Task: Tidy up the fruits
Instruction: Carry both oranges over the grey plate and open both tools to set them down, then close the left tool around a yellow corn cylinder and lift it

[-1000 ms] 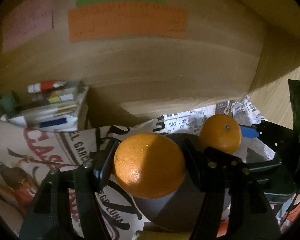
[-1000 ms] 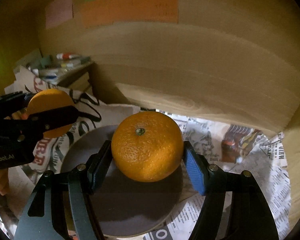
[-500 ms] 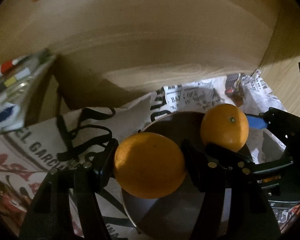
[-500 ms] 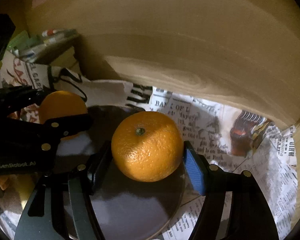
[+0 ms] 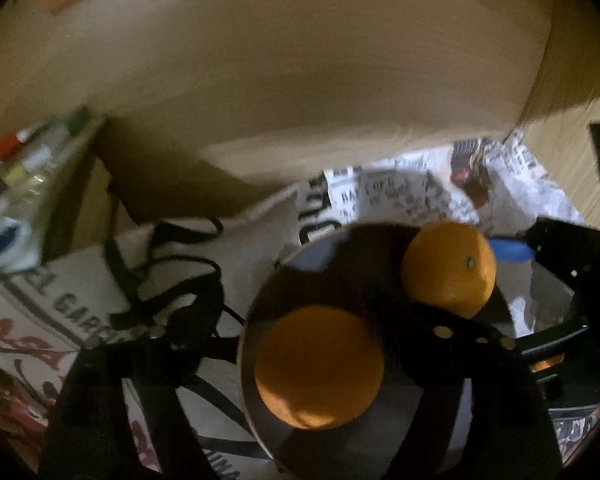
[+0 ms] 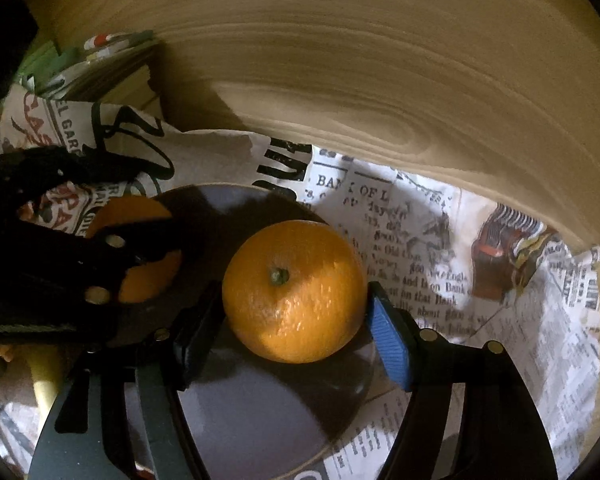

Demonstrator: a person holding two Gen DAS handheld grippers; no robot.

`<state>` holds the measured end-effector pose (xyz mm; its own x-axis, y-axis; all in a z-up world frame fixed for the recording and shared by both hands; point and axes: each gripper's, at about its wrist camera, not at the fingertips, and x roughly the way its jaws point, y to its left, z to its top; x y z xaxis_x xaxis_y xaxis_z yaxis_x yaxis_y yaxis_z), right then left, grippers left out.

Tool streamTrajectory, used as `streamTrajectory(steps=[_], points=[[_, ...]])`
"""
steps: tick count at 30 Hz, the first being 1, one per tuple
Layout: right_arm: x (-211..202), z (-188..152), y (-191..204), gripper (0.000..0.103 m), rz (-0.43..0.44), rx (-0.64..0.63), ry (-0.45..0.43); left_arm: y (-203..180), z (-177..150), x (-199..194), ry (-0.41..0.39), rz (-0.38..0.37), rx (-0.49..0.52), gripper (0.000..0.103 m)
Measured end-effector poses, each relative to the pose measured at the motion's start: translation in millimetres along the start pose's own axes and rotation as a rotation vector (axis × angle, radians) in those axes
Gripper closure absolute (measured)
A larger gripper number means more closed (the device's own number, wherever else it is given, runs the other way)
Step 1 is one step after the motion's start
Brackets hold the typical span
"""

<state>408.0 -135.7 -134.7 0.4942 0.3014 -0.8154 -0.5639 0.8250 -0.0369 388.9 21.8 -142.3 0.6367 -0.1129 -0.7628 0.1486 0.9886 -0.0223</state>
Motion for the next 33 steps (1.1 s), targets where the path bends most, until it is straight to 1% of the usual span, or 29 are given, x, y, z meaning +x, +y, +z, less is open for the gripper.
streamTrajectory(steps=[4,6,7,8,12,14,15,16,19,21,26,30,33], points=[[-8.4,-2.7,-0.9,0.035,0.003,0.006,-0.011,5.9,-3.4,-20.5,-0.042,-0.018,-0.021,0.02],[-19.1,-3.1,1.4,0.024,-0.013,-0.003,-0.049,9.0,-7.1,-32.5,-0.062,-0.02,-0.029,0.02],[-24.4,-3.2,3.7,0.017,-0.022,-0.007,-0.068,9.4,-9.0,-37.5,-0.071,-0.016,-0.029,0.02],[-29.4,-3.4,5.5,0.015,-0.029,-0.014,-0.084,9.3,-11.3,-43.3,-0.082,-0.01,-0.028,0.02],[-48.0,-7.6,15.1,0.015,-0.029,-0.039,-0.113,8.3,-25.0,-70.4,-0.136,0.026,0.0,0.02],[-56.9,-13.9,18.7,0.015,-0.022,-0.049,-0.128,7.5,-33.7,-83.0,-0.157,0.032,0.007,0.019],[-61.1,-17.5,20.5,0.015,-0.009,-0.082,-0.173,7.2,-38.6,-89.4,-0.164,0.028,0.004,0.016],[-63.9,-22.0,23.2,0.015,-0.003,-0.085,-0.177,7.0,-43.7,-95.2,-0.168,0.022,-0.001,0.015],[-72.1,-37.6,29.8,0.015,0.012,-0.097,-0.175,5.3,-60.5,-107.9,-0.169,0.005,-0.007,0.014],[-70.6,-46.1,33.0,0.015,0.016,-0.106,-0.163,3.9,-73.0,-113.4,-0.161,-0.006,-0.012,0.014],[-69.8,-68.2,43.5,0.015,-0.003,-0.147,-0.131,-0.6,-103.8,-119.6,-0.126,-0.037,-0.028,0.014],[-64.8,-79.8,45.7,0.015,-0.033,-0.163,-0.105,-9.0,-124.7,-117.3,-0.107,-0.027,-0.012,0.014],[-65.0,-79.4,44.5,0.013,-0.023,-0.151,-0.103,-13.7,-137.4,-113.1,-0.088,-0.016,-0.001,0.014]])
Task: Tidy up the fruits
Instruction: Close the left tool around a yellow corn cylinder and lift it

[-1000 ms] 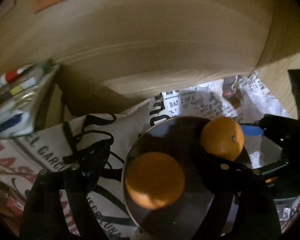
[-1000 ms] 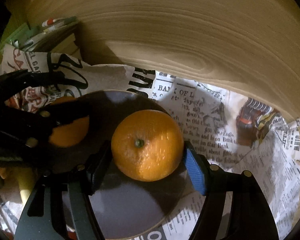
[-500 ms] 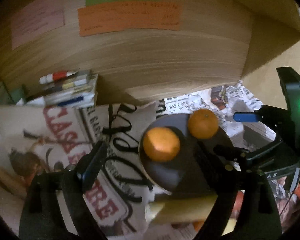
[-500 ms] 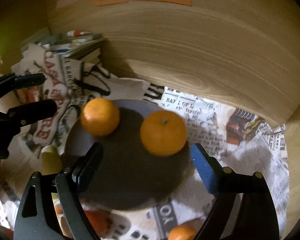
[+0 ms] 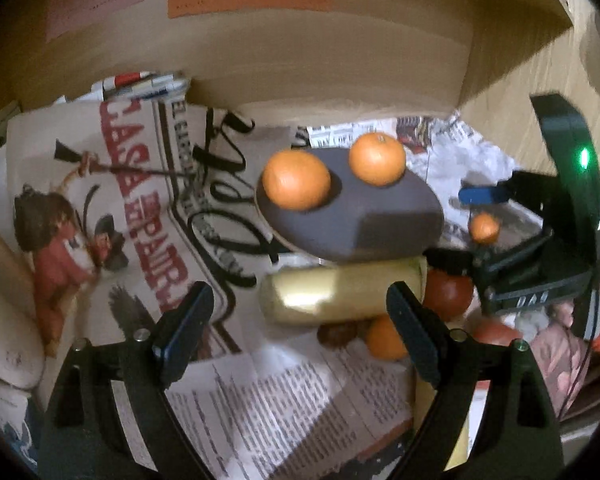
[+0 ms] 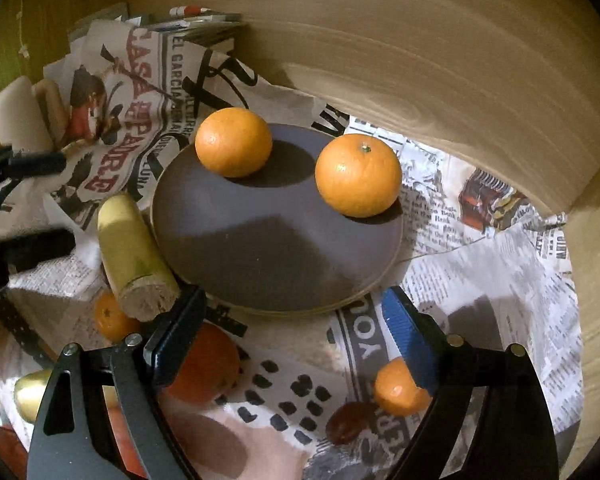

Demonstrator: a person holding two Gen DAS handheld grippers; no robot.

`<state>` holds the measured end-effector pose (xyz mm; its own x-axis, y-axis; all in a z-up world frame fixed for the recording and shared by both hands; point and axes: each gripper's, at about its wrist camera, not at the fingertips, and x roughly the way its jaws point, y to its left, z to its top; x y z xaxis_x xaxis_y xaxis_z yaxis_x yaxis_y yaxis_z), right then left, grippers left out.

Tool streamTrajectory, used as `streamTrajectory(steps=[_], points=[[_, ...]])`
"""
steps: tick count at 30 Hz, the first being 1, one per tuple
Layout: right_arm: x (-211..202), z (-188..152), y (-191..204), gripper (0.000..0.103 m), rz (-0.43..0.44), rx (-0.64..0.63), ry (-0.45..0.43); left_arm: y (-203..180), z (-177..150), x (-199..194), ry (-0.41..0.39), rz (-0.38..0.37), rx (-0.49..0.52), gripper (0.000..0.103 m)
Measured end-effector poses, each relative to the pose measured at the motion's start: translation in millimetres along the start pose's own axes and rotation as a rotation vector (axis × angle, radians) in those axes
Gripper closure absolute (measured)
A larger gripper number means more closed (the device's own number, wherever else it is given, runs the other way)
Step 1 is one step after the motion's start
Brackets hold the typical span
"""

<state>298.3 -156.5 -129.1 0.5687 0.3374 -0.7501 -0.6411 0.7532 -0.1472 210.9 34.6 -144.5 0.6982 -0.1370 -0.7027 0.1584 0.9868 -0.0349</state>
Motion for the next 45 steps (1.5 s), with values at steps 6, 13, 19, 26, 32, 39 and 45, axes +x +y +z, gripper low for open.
streamTrajectory(steps=[6,13,19,26,32,39,45], points=[[5.1,3.8,5.5,0.01,0.008,-0.017,0.013,-3.2,-13.1,15.6,0.06,-0.032,-0.034,0.014],[2.8,1.7,2.0,0.011,0.085,0.044,-0.001,-4.5,-14.7,19.9,0.063,-0.043,-0.045,0.013],[-3.6,5.7,7.5,0.011,0.141,0.062,-0.027,4.5,-19.7,7.6,0.039,-0.029,-0.073,0.013],[-13.7,8.8,35.2,0.011,0.166,0.018,-0.057,24.7,-29.4,-16.0,0.015,0.015,-0.108,0.013],[-13.0,7.1,68.0,0.01,0.216,-0.035,-0.062,48.0,-43.9,-32.5,0.017,0.079,-0.142,0.013],[-13.8,0.5,70.5,0.01,0.213,0.026,-0.076,61.2,-43.6,-41.9,0.007,0.067,-0.191,0.013],[-26.8,-9.7,52.3,0.01,0.158,0.09,-0.099,49.1,-25.1,-27.8,-0.001,0.042,-0.149,0.013]])
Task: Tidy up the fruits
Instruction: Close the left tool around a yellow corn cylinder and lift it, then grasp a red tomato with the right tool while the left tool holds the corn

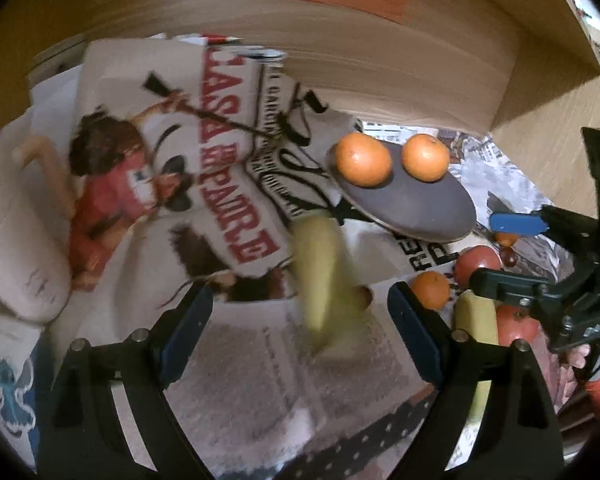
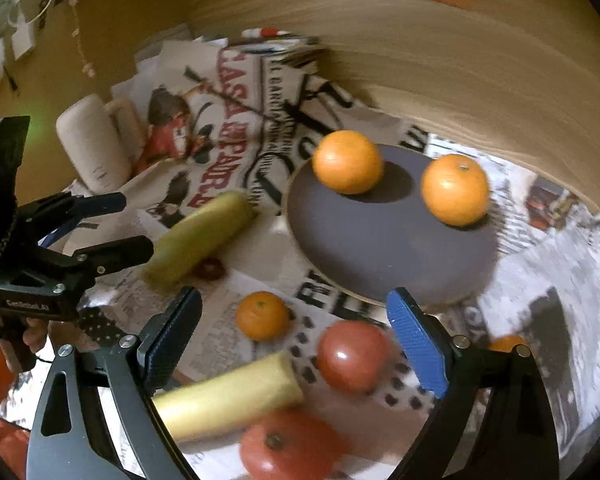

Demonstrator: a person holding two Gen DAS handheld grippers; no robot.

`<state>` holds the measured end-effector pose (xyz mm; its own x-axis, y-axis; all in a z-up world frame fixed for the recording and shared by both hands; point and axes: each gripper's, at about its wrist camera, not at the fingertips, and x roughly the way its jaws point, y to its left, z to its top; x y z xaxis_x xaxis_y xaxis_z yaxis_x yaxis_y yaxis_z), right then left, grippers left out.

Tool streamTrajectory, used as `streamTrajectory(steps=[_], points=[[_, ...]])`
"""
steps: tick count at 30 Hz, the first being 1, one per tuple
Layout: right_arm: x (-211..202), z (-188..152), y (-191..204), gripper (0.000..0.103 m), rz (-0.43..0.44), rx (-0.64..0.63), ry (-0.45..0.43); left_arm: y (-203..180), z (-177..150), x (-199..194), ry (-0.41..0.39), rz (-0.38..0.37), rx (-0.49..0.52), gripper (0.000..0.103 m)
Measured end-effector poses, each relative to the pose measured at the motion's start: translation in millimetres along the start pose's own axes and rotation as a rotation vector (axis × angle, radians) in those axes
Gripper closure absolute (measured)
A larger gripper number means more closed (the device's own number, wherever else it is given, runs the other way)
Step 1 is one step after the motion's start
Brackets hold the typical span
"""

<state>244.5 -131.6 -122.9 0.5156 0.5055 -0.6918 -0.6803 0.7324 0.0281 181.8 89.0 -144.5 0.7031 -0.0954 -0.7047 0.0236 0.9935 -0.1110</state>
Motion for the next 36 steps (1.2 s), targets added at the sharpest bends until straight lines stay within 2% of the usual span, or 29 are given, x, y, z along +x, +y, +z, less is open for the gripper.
streamTrajectory(steps=[5,7,8,10,13,16,18,22,24,29,36], points=[[-12.7,-7.6,-7.2,0.01,-0.032,0.008,-0.021,-7.4,12.9,28.6,0.015,0.069,0.047,0.013],[-16.8,-11.0,-8.3,0.01,-0.039,0.002,-0.031,-3.3,16.6,37.9,0.024,0.101,0.041,0.021],[-17.8,-11.9,-8.7,0.01,-0.039,0.003,-0.032,0.3,18.2,41.3,0.033,0.105,0.026,0.024],[-19.5,-14.5,-9.5,0.01,-0.044,0.002,-0.033,10.7,20.4,46.9,0.055,0.103,-0.007,0.034],[-20.2,-17.2,-11.3,0.01,-0.042,0.002,-0.037,24.2,20.7,49.8,0.07,0.121,-0.05,0.039],[-20.4,-19.7,-14.1,0.01,-0.034,0.016,-0.035,32.1,15.0,51.3,0.092,0.093,-0.071,0.04],[-21.0,-21.0,-15.0,0.01,-0.035,0.024,-0.04,27.4,11.2,52.0,0.104,0.091,-0.054,0.044],[-23.2,-24.5,-16.9,0.01,-0.034,0.04,-0.039,10.5,6.0,52.2,0.122,0.087,0.034,0.061],[-25.1,-27.6,-17.0,0.01,-0.037,0.046,-0.032,7.5,4.4,50.9,0.119,0.095,0.047,0.061],[-34.5,-40.2,-10.3,0.01,-0.026,0.038,-0.015,11.4,-3.4,39.2,0.123,0.049,0.016,0.063],[-35.5,-61.1,-0.9,0.011,-0.009,0.047,0.014,8.8,-19.6,19.4,0.122,0.012,0.031,0.064]])
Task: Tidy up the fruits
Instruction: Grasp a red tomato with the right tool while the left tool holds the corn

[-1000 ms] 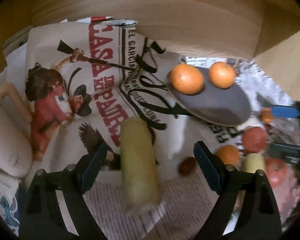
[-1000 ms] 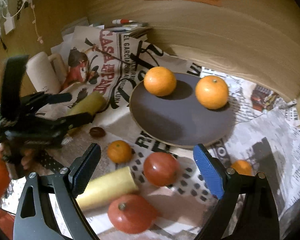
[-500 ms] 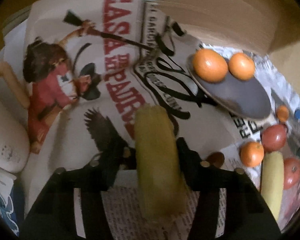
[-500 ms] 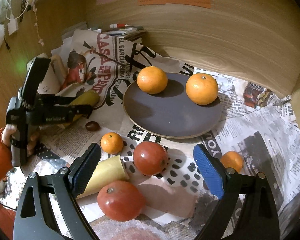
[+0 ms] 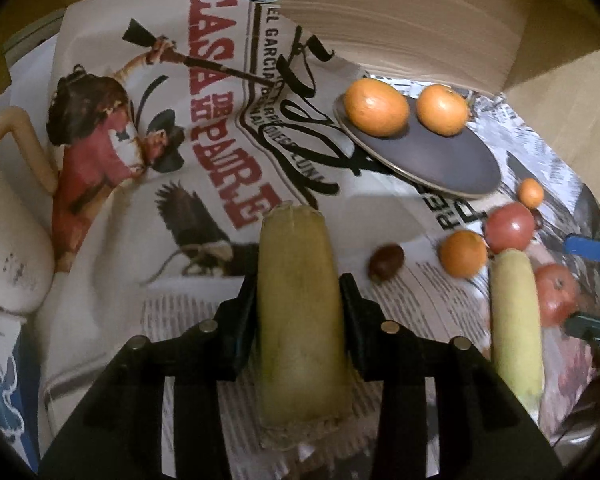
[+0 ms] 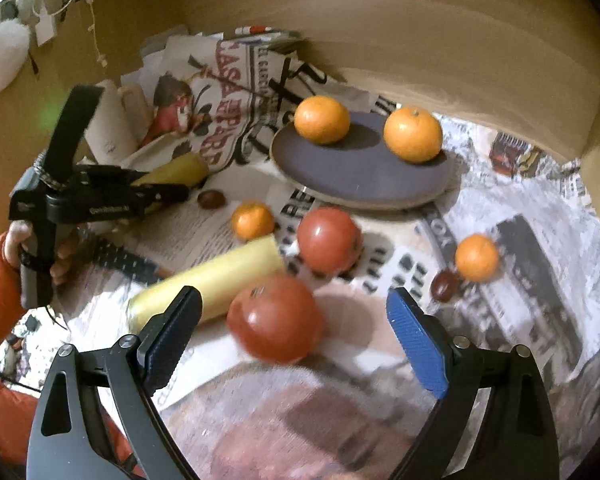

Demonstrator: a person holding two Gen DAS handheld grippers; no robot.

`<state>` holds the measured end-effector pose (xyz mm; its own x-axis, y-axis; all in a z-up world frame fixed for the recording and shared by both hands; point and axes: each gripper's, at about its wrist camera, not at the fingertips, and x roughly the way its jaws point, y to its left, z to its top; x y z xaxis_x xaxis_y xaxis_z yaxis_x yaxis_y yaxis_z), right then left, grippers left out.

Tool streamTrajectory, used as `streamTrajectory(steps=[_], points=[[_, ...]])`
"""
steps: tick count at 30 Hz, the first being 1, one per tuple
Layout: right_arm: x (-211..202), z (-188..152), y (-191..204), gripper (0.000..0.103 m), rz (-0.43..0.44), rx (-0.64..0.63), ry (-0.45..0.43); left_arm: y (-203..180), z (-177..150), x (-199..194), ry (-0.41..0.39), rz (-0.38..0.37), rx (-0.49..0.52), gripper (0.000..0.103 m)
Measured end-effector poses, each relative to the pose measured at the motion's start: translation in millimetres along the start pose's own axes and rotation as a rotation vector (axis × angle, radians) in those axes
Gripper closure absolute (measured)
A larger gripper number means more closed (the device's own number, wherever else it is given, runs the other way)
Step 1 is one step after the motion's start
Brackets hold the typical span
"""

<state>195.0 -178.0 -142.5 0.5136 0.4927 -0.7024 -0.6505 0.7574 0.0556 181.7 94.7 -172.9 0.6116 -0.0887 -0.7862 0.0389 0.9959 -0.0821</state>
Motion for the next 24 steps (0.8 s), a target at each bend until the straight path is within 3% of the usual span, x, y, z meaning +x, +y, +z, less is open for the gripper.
streamTrajectory(steps=[3,6,10,14,24], points=[[5.4,-5.1,0.1,0.024,0.016,0.015,0.025,-2.1,-7.6,-7.4,-0.008,-0.005,0.012,0.064],[10.5,-6.5,1.1,0.03,0.027,0.02,0.043,-6.9,-14.7,-14.8,-0.022,-0.008,0.027,0.064],[16.6,-6.8,1.2,0.047,0.043,0.015,0.061,-10.6,-19.8,-21.9,-0.035,-0.028,0.031,0.064],[16.4,-5.8,0.3,0.053,0.06,0.016,0.055,-19.0,-20.3,-28.4,-0.057,-0.022,0.056,0.064],[4.0,-1.7,-7.6,0.054,0.04,0.033,0.007,-41.1,0.0,-43.6,-0.118,-0.054,0.08,0.064]])
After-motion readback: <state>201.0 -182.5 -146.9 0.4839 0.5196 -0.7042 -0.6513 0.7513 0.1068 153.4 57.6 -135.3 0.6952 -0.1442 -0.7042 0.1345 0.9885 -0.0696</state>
